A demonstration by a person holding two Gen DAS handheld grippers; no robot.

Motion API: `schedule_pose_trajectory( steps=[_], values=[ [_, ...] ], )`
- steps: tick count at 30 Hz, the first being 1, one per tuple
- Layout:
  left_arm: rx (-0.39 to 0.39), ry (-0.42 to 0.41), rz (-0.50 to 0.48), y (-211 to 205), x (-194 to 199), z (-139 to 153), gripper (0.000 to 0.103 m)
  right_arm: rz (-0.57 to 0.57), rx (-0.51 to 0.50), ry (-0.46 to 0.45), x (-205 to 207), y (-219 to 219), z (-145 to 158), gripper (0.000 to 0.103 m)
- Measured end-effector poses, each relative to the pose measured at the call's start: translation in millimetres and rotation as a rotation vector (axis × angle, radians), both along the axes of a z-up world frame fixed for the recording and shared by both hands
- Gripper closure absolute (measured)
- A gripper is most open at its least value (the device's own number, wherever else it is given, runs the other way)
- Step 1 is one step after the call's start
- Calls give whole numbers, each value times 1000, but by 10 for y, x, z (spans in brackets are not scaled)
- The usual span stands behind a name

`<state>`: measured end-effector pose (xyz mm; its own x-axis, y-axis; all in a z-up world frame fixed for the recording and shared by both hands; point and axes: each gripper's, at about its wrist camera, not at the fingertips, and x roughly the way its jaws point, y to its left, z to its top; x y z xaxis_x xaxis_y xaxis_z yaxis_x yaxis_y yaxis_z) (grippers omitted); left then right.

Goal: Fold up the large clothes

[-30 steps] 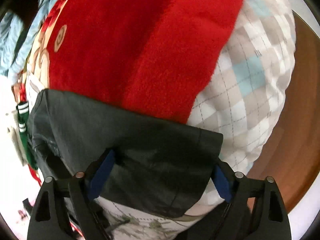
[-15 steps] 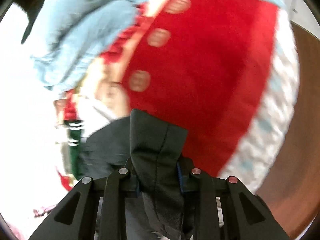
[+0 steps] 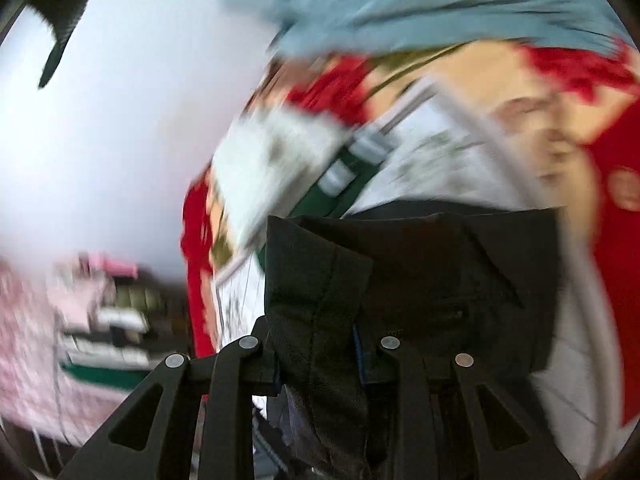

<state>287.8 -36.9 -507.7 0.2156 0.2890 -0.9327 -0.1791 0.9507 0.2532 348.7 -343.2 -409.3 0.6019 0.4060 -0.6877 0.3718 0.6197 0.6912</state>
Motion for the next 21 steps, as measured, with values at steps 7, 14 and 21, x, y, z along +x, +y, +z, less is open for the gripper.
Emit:
schedule_pose_trajectory(
  steps=[7, 14, 21],
  values=[
    [26, 26, 174, 957, 16, -305, 0, 441, -119, 212, 1061, 2096, -1142, 78],
    [-50, 28, 194, 1407, -175, -401, 0, 670, -145, 345, 1175, 2835, -1788, 40],
    [-112, 22, 237, 1438, -487, -185, 0, 439, -307, 311, 467, 1732, -1030, 17]
  ],
)
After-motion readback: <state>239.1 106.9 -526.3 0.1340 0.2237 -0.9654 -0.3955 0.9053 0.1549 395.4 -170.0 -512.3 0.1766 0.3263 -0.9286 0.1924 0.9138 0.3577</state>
